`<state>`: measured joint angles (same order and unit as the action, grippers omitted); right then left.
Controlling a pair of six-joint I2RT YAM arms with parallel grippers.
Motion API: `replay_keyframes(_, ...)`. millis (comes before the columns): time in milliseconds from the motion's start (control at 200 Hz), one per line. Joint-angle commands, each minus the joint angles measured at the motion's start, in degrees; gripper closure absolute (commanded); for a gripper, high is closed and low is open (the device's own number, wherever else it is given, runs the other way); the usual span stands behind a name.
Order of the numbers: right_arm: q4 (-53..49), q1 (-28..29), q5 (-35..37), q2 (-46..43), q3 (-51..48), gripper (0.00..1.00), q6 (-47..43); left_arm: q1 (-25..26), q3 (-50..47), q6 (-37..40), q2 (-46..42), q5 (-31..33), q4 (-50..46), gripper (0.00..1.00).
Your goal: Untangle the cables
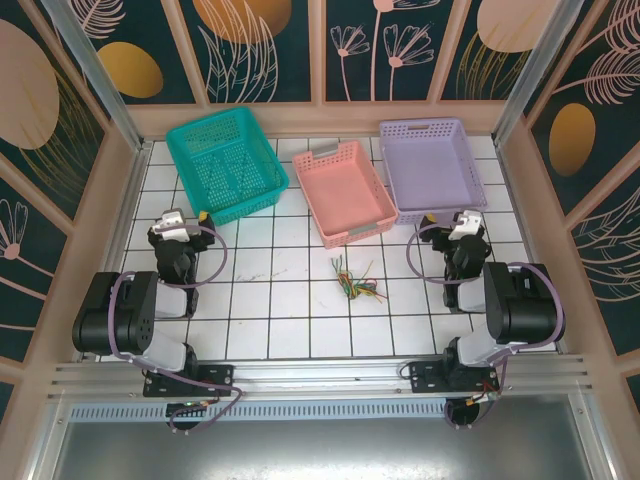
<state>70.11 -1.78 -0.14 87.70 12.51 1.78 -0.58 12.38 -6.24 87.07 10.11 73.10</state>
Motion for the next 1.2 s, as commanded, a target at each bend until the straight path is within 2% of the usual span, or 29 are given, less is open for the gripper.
replay_keyframes(0,1.0,-0.3,-1.3,0.6,1.2,0.01,-0.8,0.1,-0.3,-0.5,-0.4,0.5,2.0,0.01)
replay_keyframes(1071,1.0,-0.2,-1.3,0.6,1.2,0.01,-0.8,0.1,-0.4,-0.5,-0.5,0.3,2.2,0.01)
replay_keyframes(1146,1.0,-0.3,-1.3,0.6,1.1,0.01,-0.8,0.2,-1.8,-1.1,-4.4,2.8,1.9,0.01)
replay_keyframes(1196,0.8,-0.2,0.2,-0.9,1.1,0.01,-0.5,0.6,-0.6,-2.7,-10.6,7.3,-6.6,0.01)
